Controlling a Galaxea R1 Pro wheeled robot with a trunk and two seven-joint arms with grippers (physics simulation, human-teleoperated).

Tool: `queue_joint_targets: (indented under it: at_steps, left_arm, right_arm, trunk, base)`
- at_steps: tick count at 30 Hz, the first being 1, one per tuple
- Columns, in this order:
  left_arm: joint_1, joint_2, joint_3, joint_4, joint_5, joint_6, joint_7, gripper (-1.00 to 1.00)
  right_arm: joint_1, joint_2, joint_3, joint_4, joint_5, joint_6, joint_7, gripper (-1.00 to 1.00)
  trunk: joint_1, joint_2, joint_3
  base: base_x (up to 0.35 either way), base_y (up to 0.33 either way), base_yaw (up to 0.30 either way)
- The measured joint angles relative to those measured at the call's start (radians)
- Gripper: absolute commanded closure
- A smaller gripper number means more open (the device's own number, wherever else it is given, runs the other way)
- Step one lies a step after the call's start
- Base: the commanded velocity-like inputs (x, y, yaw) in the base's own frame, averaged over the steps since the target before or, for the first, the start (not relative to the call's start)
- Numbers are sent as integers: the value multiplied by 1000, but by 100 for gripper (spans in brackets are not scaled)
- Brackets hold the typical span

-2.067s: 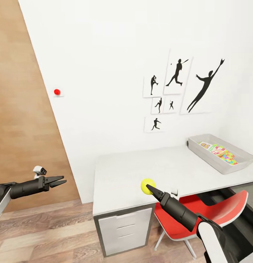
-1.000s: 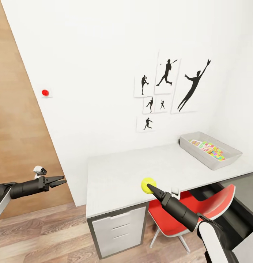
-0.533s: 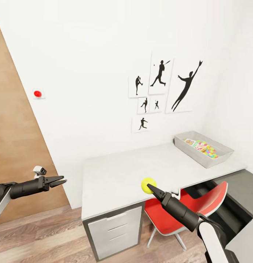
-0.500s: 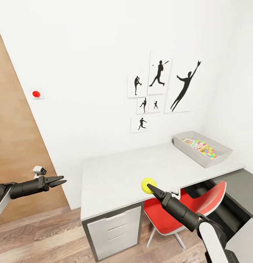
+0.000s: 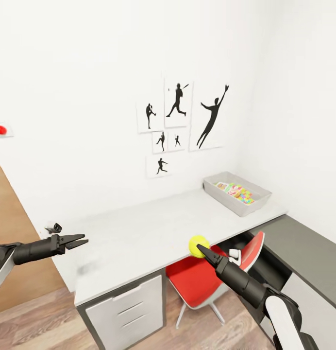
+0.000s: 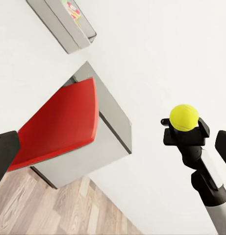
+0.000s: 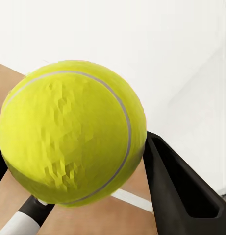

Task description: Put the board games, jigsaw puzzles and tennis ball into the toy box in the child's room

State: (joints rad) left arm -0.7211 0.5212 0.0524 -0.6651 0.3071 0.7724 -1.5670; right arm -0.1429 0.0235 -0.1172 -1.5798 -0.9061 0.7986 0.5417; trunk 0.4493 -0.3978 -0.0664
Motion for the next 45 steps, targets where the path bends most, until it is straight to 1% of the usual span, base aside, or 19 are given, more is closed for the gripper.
queue_joint_targets:
  at_steps: [6, 18, 21, 23, 25, 27, 29, 30, 31, 33, 34, 36, 37, 38, 41, 45]
  left_arm:
    - [0, 0, 0, 0, 0, -1, 0, -100]
    - [0, 0, 1, -2, 1, -2, 0, -100]
    - [0, -2, 1, -38, 2, 6, 0, -100]
    - [-5, -10, 2, -74, -1, 28, 0, -100]
    - [-10, -29, 0, -104, -2, 68, 0, -100]
    - [-17, -68, -3, -192, -8, 146, 0, -100]
    - [-36, -105, -4, -297, -26, 206, 6, -100]
    - [-50, -126, -3, -338, -37, 224, 45, -100]
    - [-56, -139, -3, -354, -42, 231, 67, -100]
    - [-75, -186, 0, -388, -53, 246, 139, -100]
    - [-80, -204, -1, -396, -58, 248, 165, -100]
    - [-82, -229, -3, -405, -63, 248, 210, -100]
    - [-79, -237, -3, -406, -64, 247, 237, -100]
    - [-76, -240, -3, -407, -65, 247, 252, -100]
    - [-47, -248, -1, -406, -61, 248, 327, -100]
    - [-33, -244, 2, -417, -58, 251, 350, -100]
  right_arm:
    - [0, 0, -1, 1, 0, 0, 0, 100]
    - [0, 0, -1, 1, 0, -1, 0, 100]
    - [0, 0, -2, 1, 1, -1, 0, 100]
    - [-1, 0, -2, 1, 1, -1, 0, 100]
    - [0, 0, -2, 1, 1, -1, 0, 100]
    - [0, 0, -2, 1, 2, -1, 0, 100]
    - [0, 0, -2, 1, 2, -2, 0, 100]
    - [0, 0, -2, 1, 2, -2, 0, 100]
    - [0, 0, -2, 1, 2, -2, 0, 100]
    - [0, 0, -2, 1, 2, -3, 0, 100]
    - [0, 0, -2, 1, 2, -3, 0, 100]
    - [0, 0, -2, 1, 1, -3, 0, 100]
    - [0, 0, -2, 1, 1, -4, 0, 100]
    - [0, 0, -3, 1, 1, -3, 0, 100]
    - [0, 0, -9, 1, 1, -3, 0, 100]
    - [0, 0, -10, 1, 2, -5, 0, 100]
  trunk:
    - [0, 0, 4]
    - [0, 0, 4]
    - [0, 0, 4]
    - [0, 0, 4]
    - [0, 0, 4]
    - [0, 0, 4]
    - [0, 0, 4]
    - [0, 0, 4]
    - [0, 0, 4]
    - [0, 0, 4]
    - [0, 0, 4]
    - [0, 0, 4]
    - [0, 0, 4]
    - [0, 0, 4]
    - [0, 0, 4]
    - [0, 0, 4]
  base:
    - [0, -297, -161]
    - [0, -299, -9]
    - [22, -299, 0]
    - [78, -299, 0]
    - [99, -298, 0]
    - [116, -287, 0]
    - [137, -204, 0]
    - [145, -165, 0]
    - [149, -142, 0]
    - [141, -100, 0]
    - [120, -52, 0]
    - [99, -27, 0]
    - [70, -17, 0]
    - [71, -11, 0]
    - [87, -5, 0]
    - [212, -1, 0]
